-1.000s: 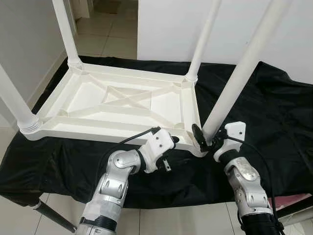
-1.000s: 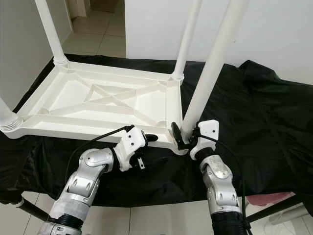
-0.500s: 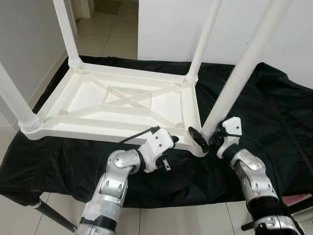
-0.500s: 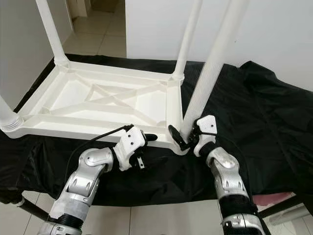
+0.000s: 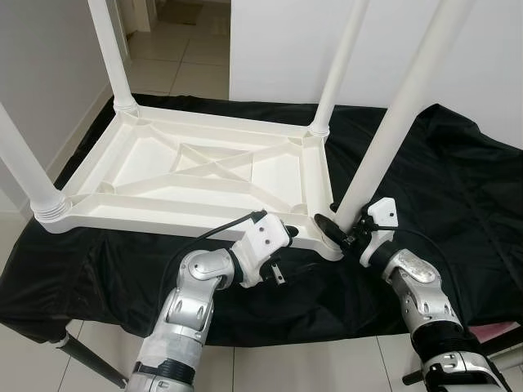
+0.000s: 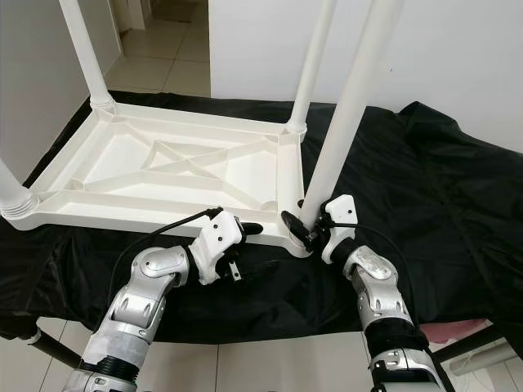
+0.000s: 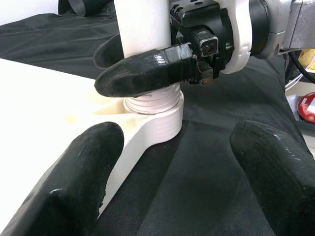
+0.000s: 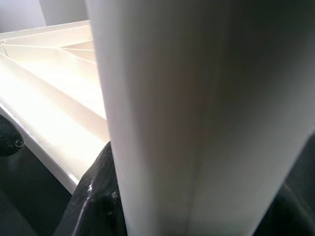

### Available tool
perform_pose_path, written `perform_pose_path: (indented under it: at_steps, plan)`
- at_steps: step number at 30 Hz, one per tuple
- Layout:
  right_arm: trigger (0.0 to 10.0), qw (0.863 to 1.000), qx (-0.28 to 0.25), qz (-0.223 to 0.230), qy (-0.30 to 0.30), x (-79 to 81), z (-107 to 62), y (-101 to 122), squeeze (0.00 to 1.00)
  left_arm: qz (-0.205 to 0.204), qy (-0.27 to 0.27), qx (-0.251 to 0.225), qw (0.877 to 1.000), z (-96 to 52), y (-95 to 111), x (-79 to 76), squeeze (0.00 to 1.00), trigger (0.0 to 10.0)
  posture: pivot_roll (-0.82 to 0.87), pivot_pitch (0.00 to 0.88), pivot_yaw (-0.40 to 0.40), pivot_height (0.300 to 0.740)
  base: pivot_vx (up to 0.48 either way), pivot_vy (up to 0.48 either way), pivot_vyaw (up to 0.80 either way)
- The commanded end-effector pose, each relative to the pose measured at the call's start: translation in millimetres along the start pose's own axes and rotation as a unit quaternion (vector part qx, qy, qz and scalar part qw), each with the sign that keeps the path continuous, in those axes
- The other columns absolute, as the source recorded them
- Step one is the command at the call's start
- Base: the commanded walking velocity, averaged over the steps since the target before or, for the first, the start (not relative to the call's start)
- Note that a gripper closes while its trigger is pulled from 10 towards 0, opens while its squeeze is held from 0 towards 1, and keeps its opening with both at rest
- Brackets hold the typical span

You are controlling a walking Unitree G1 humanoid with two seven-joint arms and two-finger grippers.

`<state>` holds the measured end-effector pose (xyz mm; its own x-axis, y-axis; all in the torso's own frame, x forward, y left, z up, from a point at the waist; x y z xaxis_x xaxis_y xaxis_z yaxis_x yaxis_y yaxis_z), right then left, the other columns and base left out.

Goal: Building children table

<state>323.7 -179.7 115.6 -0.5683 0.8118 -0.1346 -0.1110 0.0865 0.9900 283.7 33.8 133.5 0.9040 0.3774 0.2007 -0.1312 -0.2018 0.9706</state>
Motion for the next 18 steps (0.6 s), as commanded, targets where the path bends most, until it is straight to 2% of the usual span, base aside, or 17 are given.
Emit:
perform_pose_path:
  at_steps: [1,2,3,4,12,15,18]
  plan:
    - [0.0,1.0,0.013,0.004,0.002,1.8,-3.3,-8,0.0,-0.003,0.12,-0.005,0.993,1.6,1,12.7,0.0,10.0,-0.01,0.0,-0.075,0.74,0.0,0.0,0.0]
    - [3.2,1.0,0.01,0.008,-0.006,1.1,-4.6,-8,0.0,-0.004,0.124,-0.006,0.992,1.4,2,13.7,0.0,10.0,-0.01,0.0,-0.077,0.74,0.0,0.0,0.0]
    - [3.2,1.0,0.01,0.008,-0.006,1.1,-4.6,-8,0.0,-0.004,0.124,-0.006,0.992,1.4,2,13.7,0.0,10.0,-0.01,0.0,-0.077,0.74,0.0,0.0,0.0]
    - [10.0,1.0,0.006,0.016,-0.009,2.6,-5.7,-7,0.0,-0.004,0.125,-0.007,0.992,1.4,2,14.5,0.0,10.0,-0.01,0.0,-0.077,0.74,0.0,0.0,0.0]
    - [10.0,0.998,-0.019,0.031,-0.045,8.8,-5.9,5,0.0,-0.004,0.125,-0.005,0.992,0.8,0,13.3,0.0,10.0,-0.02,0.0,-0.077,0.74,0.0,0.0,0.0]
    - [10.0,0.994,0.0,0.017,-0.109,10.1,-5.0,2,0.0,-0.008,0.119,-0.003,0.993,0.6,-1,11.7,0.0,10.0,-0.02,0.0,-0.07,0.74,0.0,0.0,0.0]
    - [10.0,0.991,0.009,0.011,-0.133,13.3,-5.9,-1,0.0,-0.008,0.118,-0.002,0.993,0.4,-2,11.2,0.0,10.0,-0.02,0.0,-0.068,0.74,0.0,0.0,0.0]
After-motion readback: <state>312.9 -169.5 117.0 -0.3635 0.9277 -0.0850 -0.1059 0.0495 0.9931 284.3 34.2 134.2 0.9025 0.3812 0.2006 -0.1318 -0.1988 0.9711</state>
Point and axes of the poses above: a point about 5 cm out from each wrist's last joint towards the gripper, its own z axis pointing out of the wrist towards the gripper, its own y axis along the axis of the wrist's last joint, x = y × z, the point moved 1 cm from there along z, pointing out of the wrist towards the gripper, and after that the axes turned 2 degrees about -z, right-handed, at the moved point
